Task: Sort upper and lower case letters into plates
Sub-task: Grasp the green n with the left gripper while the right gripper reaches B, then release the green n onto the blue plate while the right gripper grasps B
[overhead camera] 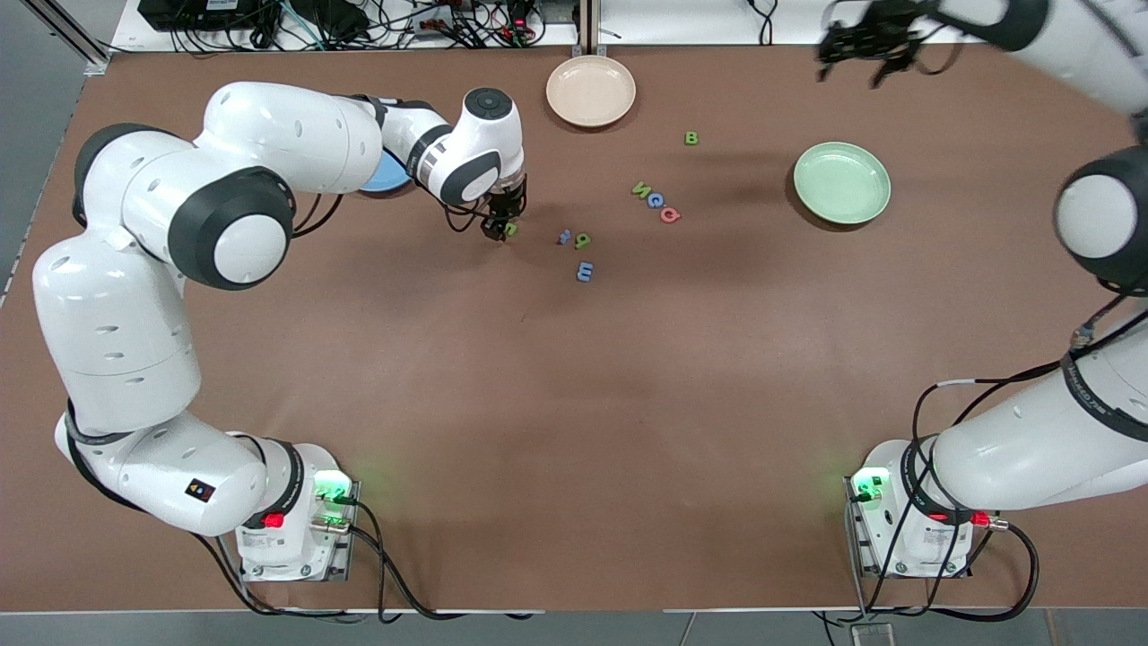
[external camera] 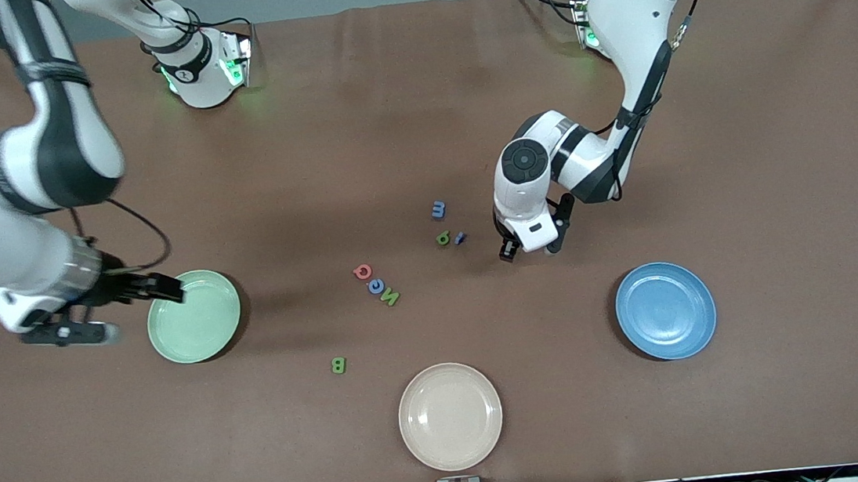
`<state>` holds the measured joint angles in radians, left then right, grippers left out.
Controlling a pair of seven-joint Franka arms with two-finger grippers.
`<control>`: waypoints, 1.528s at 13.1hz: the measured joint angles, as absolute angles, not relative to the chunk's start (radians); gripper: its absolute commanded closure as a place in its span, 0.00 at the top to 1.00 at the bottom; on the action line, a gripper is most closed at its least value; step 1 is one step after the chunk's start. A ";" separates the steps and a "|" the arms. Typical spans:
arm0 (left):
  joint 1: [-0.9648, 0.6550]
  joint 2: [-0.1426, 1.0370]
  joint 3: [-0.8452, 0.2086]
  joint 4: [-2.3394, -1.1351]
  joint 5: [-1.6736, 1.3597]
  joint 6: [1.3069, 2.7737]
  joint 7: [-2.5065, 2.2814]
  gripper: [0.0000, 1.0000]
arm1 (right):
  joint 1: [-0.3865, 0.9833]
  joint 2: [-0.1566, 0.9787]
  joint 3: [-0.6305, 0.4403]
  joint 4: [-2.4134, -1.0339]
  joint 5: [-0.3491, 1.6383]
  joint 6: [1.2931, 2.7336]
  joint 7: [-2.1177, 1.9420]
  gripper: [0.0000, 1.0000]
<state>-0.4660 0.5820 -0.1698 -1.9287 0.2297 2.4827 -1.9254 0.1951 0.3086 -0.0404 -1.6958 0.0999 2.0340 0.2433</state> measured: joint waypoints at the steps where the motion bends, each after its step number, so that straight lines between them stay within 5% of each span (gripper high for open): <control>1: -0.466 0.582 -0.169 -1.929 0.230 2.483 -1.925 0.62 | 0.237 0.347 -0.039 -1.696 0.100 2.097 0.302 1.00; 6: -0.461 0.600 -0.163 -1.932 0.230 2.509 -1.925 0.47 | 0.392 0.633 -0.038 -1.566 0.099 2.301 0.523 1.00; 9: -0.461 0.607 -0.163 -1.924 0.232 2.516 -1.923 0.01 | 0.445 0.778 -0.040 -1.424 0.097 2.297 0.596 1.00; 14: -0.416 0.599 -0.160 -1.891 0.249 2.517 -1.739 0.00 | 0.478 0.896 -0.042 -1.305 0.050 2.290 0.602 0.95; 20: -0.174 0.539 -0.153 -1.784 0.252 2.388 -1.185 0.01 | 0.478 0.964 -0.054 -1.249 0.042 2.315 0.601 0.88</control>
<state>-0.1743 0.5386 -0.1532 -1.7844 0.2521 2.3878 -1.1850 0.4778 0.9642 -0.0542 -1.2493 0.0418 2.3146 0.6015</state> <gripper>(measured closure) 0.736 0.088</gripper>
